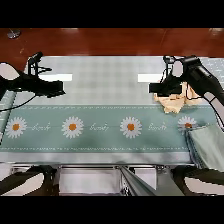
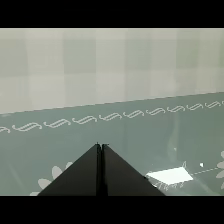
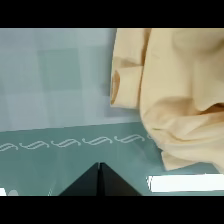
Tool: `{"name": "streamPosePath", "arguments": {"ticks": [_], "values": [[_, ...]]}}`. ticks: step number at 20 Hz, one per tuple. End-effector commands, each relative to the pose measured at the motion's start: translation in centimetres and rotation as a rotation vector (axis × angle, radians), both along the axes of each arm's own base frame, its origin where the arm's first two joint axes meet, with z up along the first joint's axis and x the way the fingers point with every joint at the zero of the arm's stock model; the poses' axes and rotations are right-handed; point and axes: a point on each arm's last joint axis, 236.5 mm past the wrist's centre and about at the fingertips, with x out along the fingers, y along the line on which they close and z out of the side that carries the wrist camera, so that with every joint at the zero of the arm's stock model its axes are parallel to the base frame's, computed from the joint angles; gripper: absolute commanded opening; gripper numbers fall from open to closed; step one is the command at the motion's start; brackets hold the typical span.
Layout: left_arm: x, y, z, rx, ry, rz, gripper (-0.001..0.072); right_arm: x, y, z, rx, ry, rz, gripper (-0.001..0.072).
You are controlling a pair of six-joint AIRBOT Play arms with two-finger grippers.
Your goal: Fold the shirts.
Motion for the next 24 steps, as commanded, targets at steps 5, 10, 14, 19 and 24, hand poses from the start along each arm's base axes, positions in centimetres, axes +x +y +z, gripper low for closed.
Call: {"name": "streamPosePath", "arguments": {"ticks": [5,10,14,19,24], "values": [[0.0,0.0,0.0,0.000,0.001,0.001,0.0025,0.0,0.0,0.0,0.000,0.001,0.000,0.0033],[0.0,0.0,0.0,0.000,0.001,0.001,0.0025,0.0,0.0,0.0,0.000,0.001,0.000,0.0033],[0.0,0.0,0.0,-0.001,0.001,0.001,0.0025,0.2,0.1,0.0,0.002,-0.007,0.001,0.0033],[1.6,0.3,0.5,0.003,-0.063,0.032,0.0025,5.6,-1.4,1.8,-0.080,-0.246,0.051,0.0212],[8.7,2.8,4.2,0.030,-0.385,0.183,0.0175,12.1,-8.2,6.8,-0.348,-0.544,0.112,0.0634]]}}
